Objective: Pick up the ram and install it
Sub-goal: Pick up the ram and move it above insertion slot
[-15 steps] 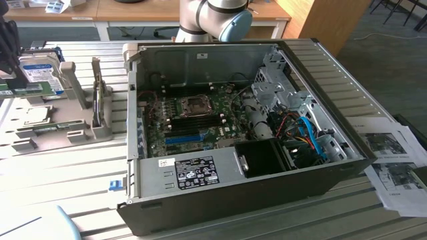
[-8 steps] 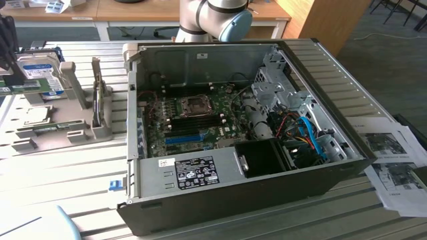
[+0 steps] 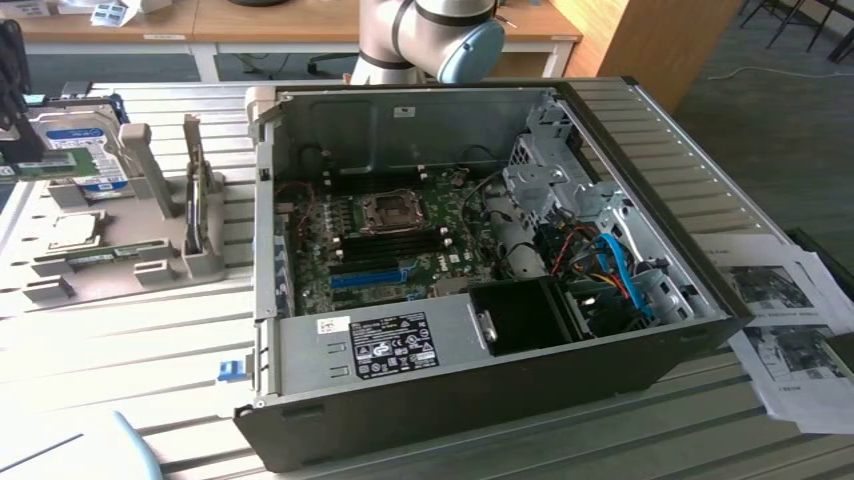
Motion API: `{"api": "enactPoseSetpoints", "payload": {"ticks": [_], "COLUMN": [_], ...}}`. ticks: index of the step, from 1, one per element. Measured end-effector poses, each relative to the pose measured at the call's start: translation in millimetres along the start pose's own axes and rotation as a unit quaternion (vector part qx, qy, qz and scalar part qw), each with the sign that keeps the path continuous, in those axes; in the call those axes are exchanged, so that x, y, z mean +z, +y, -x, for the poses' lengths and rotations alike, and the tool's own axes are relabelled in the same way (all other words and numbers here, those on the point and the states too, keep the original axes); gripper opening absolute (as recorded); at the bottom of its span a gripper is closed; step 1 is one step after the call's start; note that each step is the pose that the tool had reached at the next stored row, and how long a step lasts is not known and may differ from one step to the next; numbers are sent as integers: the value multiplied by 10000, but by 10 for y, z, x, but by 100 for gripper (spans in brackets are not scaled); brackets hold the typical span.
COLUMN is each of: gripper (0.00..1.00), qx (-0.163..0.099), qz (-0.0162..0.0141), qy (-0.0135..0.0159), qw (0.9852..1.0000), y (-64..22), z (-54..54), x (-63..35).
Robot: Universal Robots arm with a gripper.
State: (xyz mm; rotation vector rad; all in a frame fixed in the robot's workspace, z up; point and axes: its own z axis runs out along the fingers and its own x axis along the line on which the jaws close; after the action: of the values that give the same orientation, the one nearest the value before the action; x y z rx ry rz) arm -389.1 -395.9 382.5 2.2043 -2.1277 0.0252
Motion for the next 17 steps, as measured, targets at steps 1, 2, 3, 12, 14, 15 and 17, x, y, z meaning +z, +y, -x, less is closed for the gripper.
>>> {"api": "enactPoseSetpoints", "payload": {"ticks": [1, 2, 3, 12, 14, 15, 17], "gripper": [11, 11, 11, 11, 11, 11, 11], "qx": [0, 0, 0, 0, 0, 0, 0], "qz": [0, 0, 0, 0, 0, 0, 0], "qy": [0, 1, 2, 7, 8, 8, 9], "qw": [10000, 10000, 10000, 10000, 10000, 10000, 10000], "y": [1, 1, 1, 6, 7, 8, 8], "z": [-1, -2, -3, -9, -11, -11, -13], "x": [-13, -25, -37, -136, -158, -168, -189]}}
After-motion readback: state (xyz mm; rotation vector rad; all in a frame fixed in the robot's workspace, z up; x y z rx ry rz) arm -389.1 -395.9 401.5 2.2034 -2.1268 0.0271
